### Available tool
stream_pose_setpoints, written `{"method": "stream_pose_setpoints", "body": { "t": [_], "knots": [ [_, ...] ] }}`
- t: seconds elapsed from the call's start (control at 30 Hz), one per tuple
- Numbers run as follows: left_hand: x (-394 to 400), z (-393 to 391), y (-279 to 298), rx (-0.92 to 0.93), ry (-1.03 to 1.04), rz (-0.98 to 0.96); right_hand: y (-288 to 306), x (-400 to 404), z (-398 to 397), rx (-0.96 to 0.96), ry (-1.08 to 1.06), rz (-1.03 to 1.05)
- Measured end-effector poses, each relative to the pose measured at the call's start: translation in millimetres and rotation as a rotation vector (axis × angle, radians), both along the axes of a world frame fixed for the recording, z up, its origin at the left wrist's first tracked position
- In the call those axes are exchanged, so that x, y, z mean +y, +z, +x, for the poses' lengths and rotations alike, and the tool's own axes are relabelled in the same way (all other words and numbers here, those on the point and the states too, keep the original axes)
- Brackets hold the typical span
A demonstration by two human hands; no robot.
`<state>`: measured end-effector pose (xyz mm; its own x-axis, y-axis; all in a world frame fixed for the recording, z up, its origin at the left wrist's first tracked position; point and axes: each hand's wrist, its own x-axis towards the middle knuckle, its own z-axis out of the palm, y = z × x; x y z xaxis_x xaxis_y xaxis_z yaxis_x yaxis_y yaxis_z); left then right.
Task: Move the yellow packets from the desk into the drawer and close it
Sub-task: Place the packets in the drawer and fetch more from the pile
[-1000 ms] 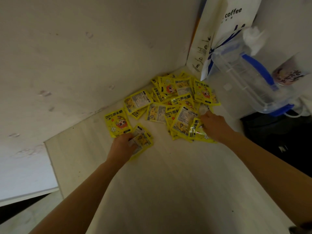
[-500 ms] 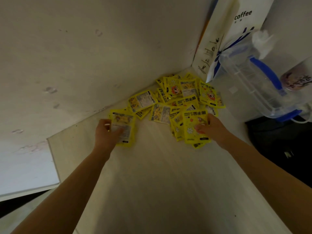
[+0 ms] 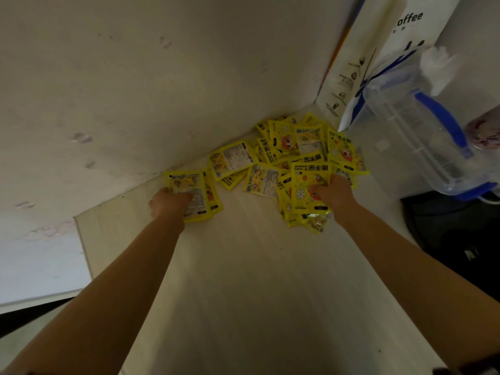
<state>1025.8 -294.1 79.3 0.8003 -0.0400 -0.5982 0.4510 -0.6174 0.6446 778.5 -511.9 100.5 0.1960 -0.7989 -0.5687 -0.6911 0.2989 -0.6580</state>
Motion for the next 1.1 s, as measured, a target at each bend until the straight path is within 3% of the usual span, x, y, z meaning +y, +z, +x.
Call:
{"method": "stream_pose_setpoints", "body": {
  "t": [0.1, 0.3, 0.57, 0.73, 1.1],
  "knots": [
    [-6, 3, -11, -0.006, -0.022, 0.055, -18, -10, -4, 0.064, 0.061, -0.062],
    [-20, -9, 4, -0.022, -0.016, 0.040, 14, -3, -11, -0.093, -0.056, -0.014],
    [-8, -33, 7, 0.032, 0.050, -0.085, 7, 2, -29, -0.081, -0.124, -0.008],
    [15, -59, 17, 0.064, 0.107, -0.271, 8, 14, -33, -0.150, -0.179, 0.044],
    [59, -131, 36, 0.119, -0.013, -0.449, 29, 78, -76, -0.225, -0.197, -0.004]
  ]
}}
